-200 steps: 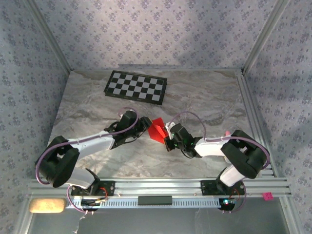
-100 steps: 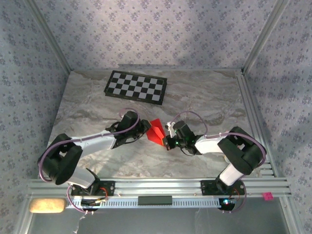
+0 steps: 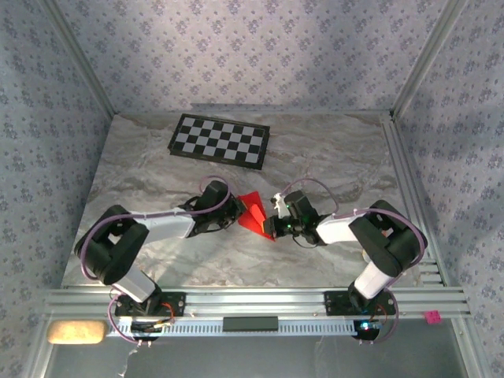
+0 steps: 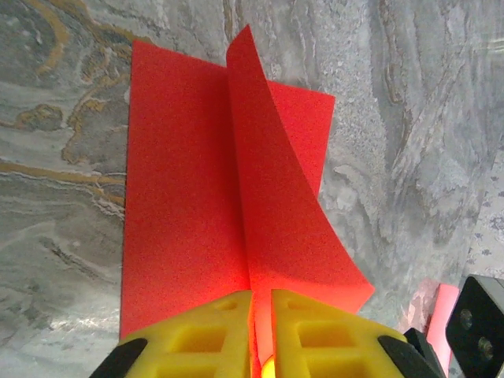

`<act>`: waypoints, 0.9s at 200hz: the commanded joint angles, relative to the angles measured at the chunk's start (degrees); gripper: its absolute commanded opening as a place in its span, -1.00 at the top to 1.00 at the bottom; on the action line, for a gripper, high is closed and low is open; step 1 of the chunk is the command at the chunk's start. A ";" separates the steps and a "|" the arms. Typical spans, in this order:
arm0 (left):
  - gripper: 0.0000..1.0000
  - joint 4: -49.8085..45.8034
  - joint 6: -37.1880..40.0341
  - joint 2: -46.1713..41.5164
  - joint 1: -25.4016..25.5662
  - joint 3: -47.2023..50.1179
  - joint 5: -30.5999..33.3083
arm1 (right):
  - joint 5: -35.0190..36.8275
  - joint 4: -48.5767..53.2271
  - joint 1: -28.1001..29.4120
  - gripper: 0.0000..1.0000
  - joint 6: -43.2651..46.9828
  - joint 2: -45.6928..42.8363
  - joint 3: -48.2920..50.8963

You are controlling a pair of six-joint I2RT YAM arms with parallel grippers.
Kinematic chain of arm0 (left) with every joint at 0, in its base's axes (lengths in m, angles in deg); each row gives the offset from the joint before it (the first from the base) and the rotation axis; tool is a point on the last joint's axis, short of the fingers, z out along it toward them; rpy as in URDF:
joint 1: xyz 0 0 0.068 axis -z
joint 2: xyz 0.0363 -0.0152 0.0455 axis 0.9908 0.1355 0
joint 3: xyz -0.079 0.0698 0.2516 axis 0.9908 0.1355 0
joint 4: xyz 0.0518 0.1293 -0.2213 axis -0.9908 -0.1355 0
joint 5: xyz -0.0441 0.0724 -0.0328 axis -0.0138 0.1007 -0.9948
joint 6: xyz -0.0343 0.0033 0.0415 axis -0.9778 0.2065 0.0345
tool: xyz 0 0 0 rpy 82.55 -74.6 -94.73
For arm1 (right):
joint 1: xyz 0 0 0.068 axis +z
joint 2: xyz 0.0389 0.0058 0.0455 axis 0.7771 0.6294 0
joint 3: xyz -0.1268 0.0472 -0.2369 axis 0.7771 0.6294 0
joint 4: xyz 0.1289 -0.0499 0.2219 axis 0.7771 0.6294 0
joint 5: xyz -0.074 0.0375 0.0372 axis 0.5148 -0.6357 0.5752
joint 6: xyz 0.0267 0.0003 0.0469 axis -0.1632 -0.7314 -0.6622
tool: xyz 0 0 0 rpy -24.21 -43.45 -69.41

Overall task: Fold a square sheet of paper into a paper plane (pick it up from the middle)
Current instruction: Fourth fold the wing at the center of the table.

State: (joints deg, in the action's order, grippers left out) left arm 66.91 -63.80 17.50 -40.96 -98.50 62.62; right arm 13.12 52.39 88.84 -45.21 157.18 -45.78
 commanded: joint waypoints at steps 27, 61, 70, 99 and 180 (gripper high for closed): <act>0.75 3.43 0.24 2.32 -0.30 -3.56 -3.39 | -1.67 1.84 -1.03 1.00 -2.84 1.58 0.20; 0.76 5.09 0.20 5.39 -0.38 -5.20 -5.33 | -2.77 0.72 -1.73 1.00 -3.88 1.91 0.75; 0.78 5.13 0.06 6.05 -0.37 -5.56 -5.52 | -2.68 0.31 -1.85 1.00 -4.26 1.91 0.97; 0.78 4.48 0.45 7.13 -0.38 -6.22 -5.19 | -2.74 -0.88 -2.27 1.00 -5.26 1.81 1.81; 0.77 5.64 0.63 9.86 -0.39 -7.56 -6.38 | -3.40 -0.44 -2.75 0.96 -6.37 2.10 1.70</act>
State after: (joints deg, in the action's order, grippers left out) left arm 70.78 -63.78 26.42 -40.96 -104.16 57.33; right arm 9.93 49.99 86.74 -50.54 157.90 -44.97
